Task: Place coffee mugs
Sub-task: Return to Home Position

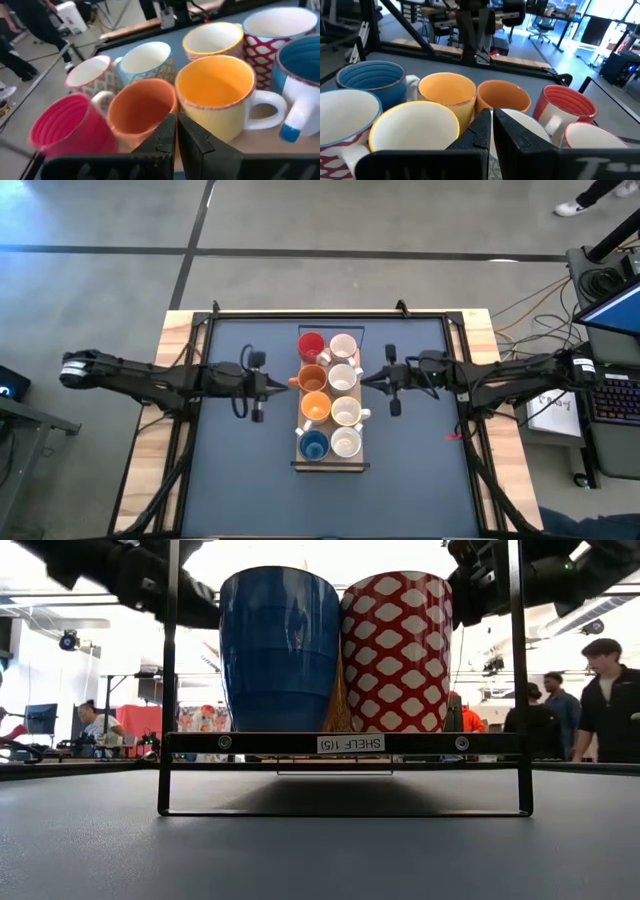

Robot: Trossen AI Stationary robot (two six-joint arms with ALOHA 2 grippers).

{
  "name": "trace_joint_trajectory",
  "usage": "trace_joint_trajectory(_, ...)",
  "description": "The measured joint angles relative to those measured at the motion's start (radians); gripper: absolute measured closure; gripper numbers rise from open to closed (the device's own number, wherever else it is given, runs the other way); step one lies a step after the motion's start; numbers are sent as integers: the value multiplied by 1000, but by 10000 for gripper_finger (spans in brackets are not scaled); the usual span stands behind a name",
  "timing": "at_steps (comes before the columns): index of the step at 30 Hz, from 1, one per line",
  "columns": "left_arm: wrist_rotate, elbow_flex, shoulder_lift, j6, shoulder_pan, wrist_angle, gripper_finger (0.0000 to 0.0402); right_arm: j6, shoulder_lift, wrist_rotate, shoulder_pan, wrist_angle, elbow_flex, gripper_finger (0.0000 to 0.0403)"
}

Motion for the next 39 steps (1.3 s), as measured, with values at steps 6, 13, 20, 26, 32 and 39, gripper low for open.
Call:
trace_joint_trajectory(6,-2,-135,-157,-58,4,85,402,26,-1,-1,1,82,-47,394)
trace_joint_trajectory(13,-4,-259,-362,-83,8,120,402,5,-72,-1,-4,81,-77,394)
trace_joint_trajectory(20,-4,-328,-541,-132,8,122,402,-2,-238,1,-11,80,-165,394)
trace_joint_trajectory(26,-4,-355,-638,-131,8,126,402,27,-378,2,-10,75,-261,394)
trace_joint_trajectory(32,-10,-409,-739,-138,8,119,402,38,-519,7,-10,73,-337,394)
trace_joint_trajectory(39,-11,-421,-884,-150,8,55,402,72,-669,7,-10,-5,-375,394)
